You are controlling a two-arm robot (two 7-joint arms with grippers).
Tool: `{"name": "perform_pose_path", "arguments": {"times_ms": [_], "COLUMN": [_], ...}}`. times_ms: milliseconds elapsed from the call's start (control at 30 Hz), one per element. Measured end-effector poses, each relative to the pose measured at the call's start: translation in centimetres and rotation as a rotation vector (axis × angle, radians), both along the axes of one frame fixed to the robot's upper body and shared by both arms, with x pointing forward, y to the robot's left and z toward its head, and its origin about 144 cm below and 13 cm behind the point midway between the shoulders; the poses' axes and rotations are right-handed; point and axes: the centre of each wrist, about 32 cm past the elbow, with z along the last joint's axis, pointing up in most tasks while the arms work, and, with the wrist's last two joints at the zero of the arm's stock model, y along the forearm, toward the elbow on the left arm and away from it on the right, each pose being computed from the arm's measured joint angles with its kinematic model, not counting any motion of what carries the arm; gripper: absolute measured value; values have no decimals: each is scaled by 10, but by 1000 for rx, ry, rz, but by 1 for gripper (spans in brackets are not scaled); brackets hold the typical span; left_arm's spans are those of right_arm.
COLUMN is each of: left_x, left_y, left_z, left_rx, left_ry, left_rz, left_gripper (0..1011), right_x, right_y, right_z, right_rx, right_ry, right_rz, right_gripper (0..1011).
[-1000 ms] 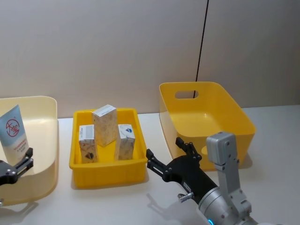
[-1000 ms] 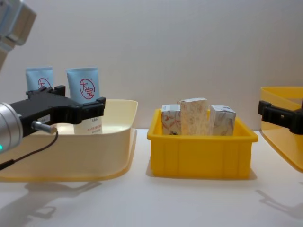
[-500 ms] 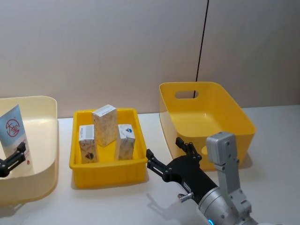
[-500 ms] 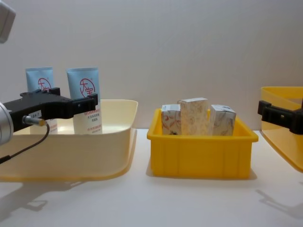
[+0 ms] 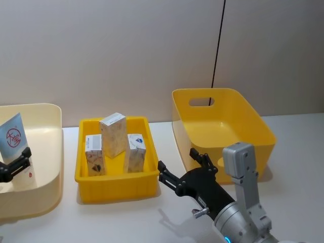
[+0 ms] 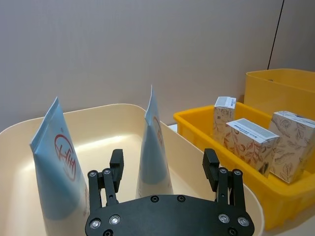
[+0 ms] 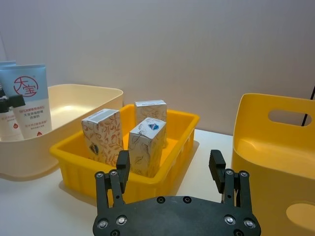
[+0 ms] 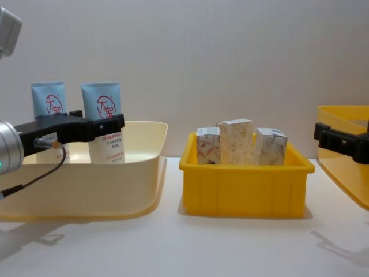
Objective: Bimanual collaborative sorting of washing and personal care products
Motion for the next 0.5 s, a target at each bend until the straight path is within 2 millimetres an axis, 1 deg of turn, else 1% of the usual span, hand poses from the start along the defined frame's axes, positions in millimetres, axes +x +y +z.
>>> {"name": "perform_pose_path", "arguments": {"times_ms": [233,333,467,500], "left_x": [16,19,25,26], "left_y": [-3,-3,-5,-5], "left_z": [1,1,2,2], "left_rx": [-14,-18,-24,-25], "left_ry": [4,4,4,4], "left_rz": [-7,-9,-12,-13], "left_gripper": [1003,1003,962,927], "right_x": [0,0,0,0], "right_y": [0,0,0,0], "right_z": [0,0,0,0], "right_rx": [0,0,0,0], "right_ry": [0,0,0,0], "right_rz": [0,0,0,0], "right_gripper": [1001,1001,1001,1001]}}
